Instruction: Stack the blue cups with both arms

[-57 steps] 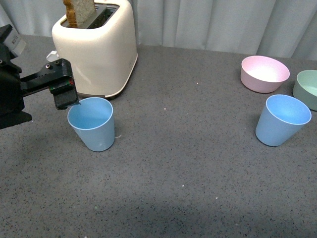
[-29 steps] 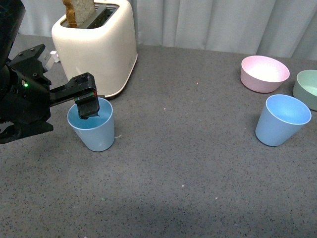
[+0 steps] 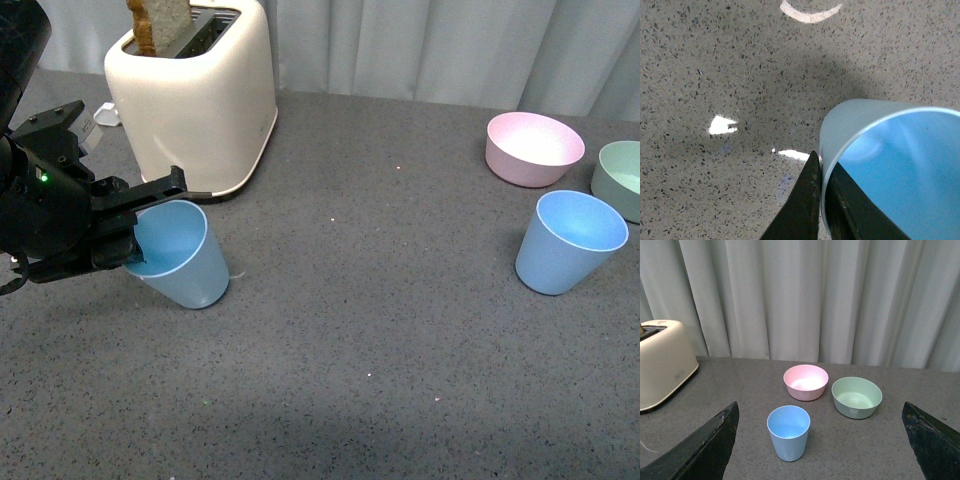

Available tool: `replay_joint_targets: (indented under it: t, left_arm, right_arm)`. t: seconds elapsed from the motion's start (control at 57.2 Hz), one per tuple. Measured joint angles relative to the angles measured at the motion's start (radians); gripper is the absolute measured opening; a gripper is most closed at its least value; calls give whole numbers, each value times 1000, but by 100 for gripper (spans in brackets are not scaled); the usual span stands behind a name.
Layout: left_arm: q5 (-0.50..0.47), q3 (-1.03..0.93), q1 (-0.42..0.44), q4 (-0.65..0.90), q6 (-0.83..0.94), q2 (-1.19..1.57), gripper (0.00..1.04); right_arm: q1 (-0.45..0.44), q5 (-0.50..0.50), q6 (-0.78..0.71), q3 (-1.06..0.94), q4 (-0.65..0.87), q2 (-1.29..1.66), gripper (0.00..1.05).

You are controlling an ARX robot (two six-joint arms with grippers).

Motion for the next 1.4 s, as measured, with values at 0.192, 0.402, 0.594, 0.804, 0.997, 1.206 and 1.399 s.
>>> replay_joint_targets:
  t: [0.192,0.402,0.594,0.804,0.997,1.206,1.399]
  left_arm:
    - [-16,19,-38,-18,4,-34,4]
    - [-39,84,-120,-43,4,-32,4]
    - [-43,188,-220,-82,-8,49,4]
    - [-29,291,-299,-108,-35,141,4]
    - [-36,383,-343,-152,-53,196,4]
    - [-66,439,-363,-211,-49,236,4]
    - [-61,475,-364,-257,-55,254,4]
  right_arm:
    - [0,0,0,0,0,0,95]
    - [0,0,0,0,0,0,95]
    - [0,0,0,0,0,0,95]
    - [0,0,0,0,0,0,95]
    - [0,0,0,0,0,0,95]
    - [0,0,0,0,0,0,95]
    - [0,0,0,0,0,0,95]
